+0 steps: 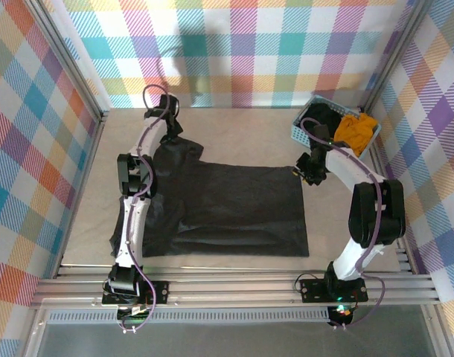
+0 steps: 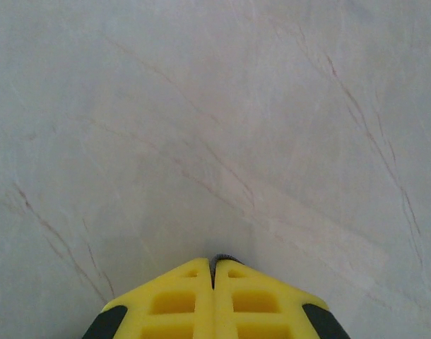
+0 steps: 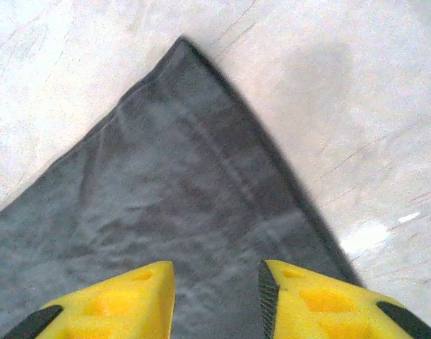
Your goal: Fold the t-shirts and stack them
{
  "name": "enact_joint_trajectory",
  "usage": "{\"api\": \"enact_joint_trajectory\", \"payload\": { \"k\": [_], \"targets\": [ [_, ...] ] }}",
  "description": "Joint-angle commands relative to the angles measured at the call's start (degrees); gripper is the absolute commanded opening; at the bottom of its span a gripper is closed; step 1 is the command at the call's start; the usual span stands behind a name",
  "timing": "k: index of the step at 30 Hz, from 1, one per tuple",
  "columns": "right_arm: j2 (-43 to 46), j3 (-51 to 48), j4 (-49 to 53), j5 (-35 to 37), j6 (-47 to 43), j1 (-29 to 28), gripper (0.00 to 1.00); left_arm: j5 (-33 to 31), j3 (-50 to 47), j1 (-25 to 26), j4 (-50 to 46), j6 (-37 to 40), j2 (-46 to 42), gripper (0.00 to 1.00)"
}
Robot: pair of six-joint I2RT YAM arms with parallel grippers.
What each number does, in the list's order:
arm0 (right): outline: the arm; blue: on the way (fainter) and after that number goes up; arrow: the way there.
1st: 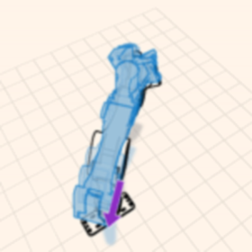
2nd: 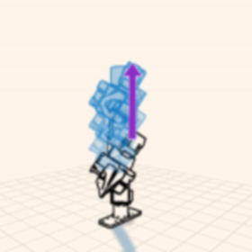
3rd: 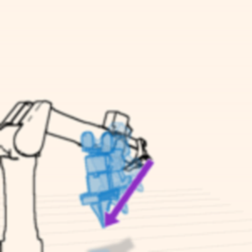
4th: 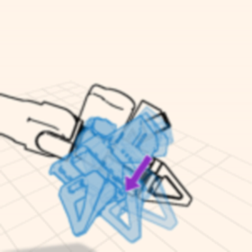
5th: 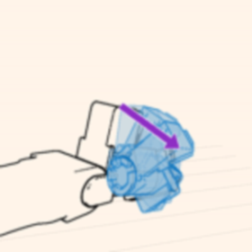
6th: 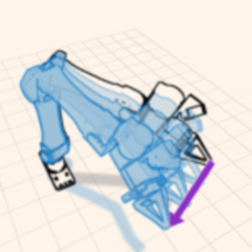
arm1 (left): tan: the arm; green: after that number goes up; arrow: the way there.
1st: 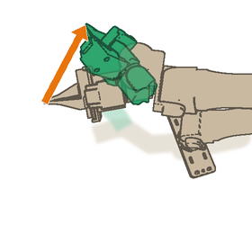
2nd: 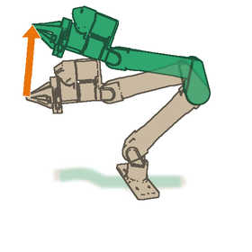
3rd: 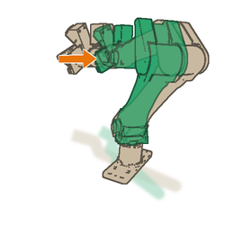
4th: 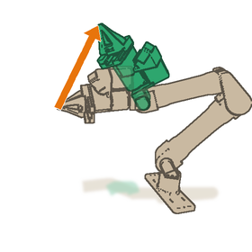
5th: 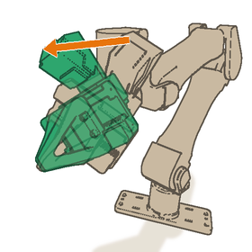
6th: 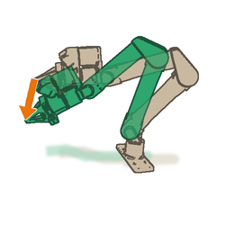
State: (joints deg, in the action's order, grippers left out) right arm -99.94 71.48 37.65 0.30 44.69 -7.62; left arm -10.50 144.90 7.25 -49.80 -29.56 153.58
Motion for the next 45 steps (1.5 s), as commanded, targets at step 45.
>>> {"api": "enact_joint_trajectory", "payload": {
  "k": [45],
  "targets": [
    [-17.57, 19.31, 2.38, 4.50, -17.94, 0.70, 0.00, 5.14, -11.73, -0.22, -9.48, -3.76, -22.04, 0.00]
  ]
}}
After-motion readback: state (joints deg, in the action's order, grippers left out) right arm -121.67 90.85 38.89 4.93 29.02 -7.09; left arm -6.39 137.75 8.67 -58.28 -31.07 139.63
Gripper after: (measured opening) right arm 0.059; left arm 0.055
